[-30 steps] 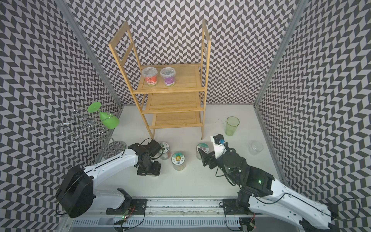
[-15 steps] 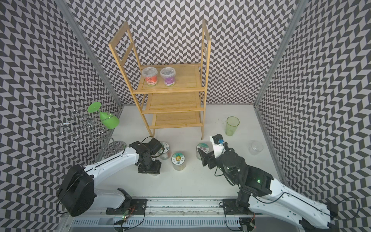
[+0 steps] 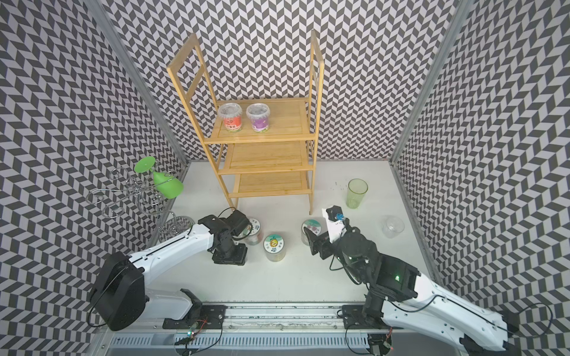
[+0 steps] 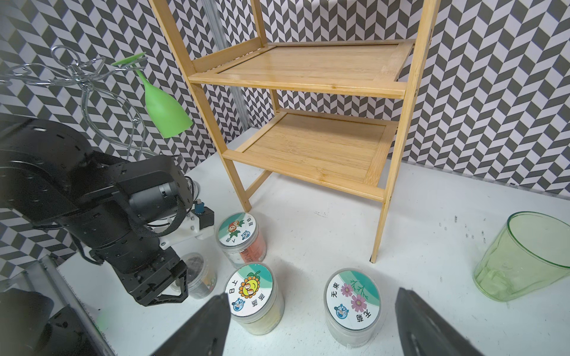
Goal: Place the seed container on the shelf
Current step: Pick up the seed jar at the center of the board.
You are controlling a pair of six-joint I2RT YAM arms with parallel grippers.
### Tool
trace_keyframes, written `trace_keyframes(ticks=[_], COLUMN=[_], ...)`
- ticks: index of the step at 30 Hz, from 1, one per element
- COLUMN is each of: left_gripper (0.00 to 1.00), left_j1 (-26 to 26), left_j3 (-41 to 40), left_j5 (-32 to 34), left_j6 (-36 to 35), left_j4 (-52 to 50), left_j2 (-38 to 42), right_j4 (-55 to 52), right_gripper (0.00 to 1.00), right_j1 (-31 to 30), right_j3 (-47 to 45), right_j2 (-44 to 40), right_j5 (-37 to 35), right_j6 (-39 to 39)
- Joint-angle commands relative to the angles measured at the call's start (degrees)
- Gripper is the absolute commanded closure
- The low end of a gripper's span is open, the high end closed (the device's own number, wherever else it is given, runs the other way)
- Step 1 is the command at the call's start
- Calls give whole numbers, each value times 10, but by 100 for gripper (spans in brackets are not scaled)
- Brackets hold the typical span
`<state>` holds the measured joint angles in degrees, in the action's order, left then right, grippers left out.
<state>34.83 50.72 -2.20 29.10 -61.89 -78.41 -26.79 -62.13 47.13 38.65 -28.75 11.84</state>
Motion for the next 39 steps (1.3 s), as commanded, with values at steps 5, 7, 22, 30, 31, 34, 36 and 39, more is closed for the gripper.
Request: trace_keyframes(ticks=[5,7,22,30,31,34,36,39], left_gripper=[38,38,15,16,16,16,17,18], left_j1=[-4,-4,-4,-3,-3,-3,-2,-2], left_j3=[18,17,20,43,42,35,32,31], left_j5=[-2,-7,-1,22,23,26,30,33], left_j6=[-12,-12,-10,-18,-18,-18,-19,-19], left_j4=[-18,-18,-3,7,10,19,24,35], left_j2=[14,17,6,-15,-17,-23,-27,-34], right_j4=[30,31,45,41,40,38,39,39], right_gripper=[13,13,12,12,13,12,12,12], right_j1=[-2,-3,-2,-3,-3,-3,-3,-2], right_j3=[-3,-3,-4,-4,-4,-4,-5,-6], right_j2=[-1,0,9,5,5,3,1,2], right_j5=[-2,-2,3,0,-1,-3,-3,-3], right_j6=[1,1,-10,-9,-8,-8,-8,-9])
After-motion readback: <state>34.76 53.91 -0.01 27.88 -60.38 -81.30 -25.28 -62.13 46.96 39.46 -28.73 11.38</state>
